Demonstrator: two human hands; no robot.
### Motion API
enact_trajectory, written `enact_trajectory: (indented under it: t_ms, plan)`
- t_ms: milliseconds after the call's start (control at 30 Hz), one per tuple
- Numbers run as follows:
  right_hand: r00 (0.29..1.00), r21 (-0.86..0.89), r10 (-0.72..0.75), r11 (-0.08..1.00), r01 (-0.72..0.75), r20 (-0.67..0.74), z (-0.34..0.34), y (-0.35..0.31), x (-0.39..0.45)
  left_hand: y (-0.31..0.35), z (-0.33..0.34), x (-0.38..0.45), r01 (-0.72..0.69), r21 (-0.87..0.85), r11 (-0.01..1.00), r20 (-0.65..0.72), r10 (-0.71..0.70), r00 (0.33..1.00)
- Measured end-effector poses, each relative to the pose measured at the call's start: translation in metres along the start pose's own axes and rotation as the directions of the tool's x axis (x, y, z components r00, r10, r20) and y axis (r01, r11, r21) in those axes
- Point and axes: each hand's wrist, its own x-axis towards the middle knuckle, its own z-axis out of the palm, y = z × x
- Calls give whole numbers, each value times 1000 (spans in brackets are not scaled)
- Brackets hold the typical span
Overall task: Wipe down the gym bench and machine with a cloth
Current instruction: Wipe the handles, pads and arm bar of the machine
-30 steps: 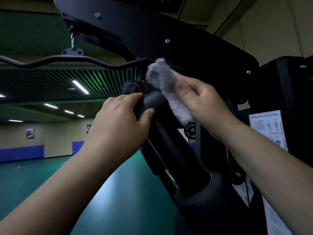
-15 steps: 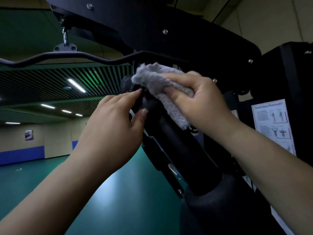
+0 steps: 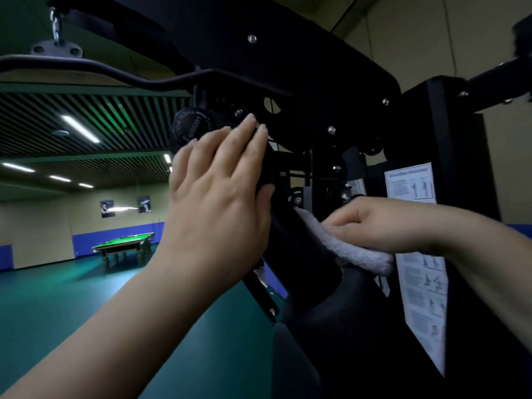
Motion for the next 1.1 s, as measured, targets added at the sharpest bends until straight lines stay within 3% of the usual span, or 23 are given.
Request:
enact_trajectory:
  t_ms: [33, 167, 267, 333, 400, 500, 633, 767, 933, 1100]
  plan:
    - [1000, -11, 5, 1000, -5, -16, 0, 0, -2, 3, 1, 0, -12, -1, 1000, -7, 12, 1000]
    - [944, 184, -24, 979, 88, -329, 18, -18, -3, 10, 4, 1, -65, -4, 998, -9, 65, 998]
    - [979, 45, 40, 998, -32, -198, 15, -15, -20, 14, 4, -1, -109, -37, 993, 6, 109, 994]
    - [974, 96, 122, 990, -105, -192, 10, -6, -36, 21, 3, -3, -118, -108, 987, 11, 120, 993]
    - [906, 232, 175, 969, -89, -384, 13, 6, -48, 32, 2, -4, -131, -208, 969, -3, 133, 991]
    - [746, 373, 262, 927, -18, -613, 26, 16, -63, 61, -2, -9, -193, -357, 914, -70, 179, 981]
    - [630, 480, 337, 875, 63, -699, 33, 21, -101, 123, -8, -29, -166, -665, 728, -90, 143, 986]
    - [536, 565, 448, 822, 68, -716, 34, 26, -151, 192, -10, -56, -5, -883, 470, 63, 128, 990]
    - [449, 615, 551, 788, -4, -703, 45, 46, -208, 251, 2, -90, 283, -927, 245, 319, 124, 940]
    - [468, 626, 569, 779, -43, -676, 50, 65, -247, 291, 10, -100, 496, -867, 49, 497, 152, 854]
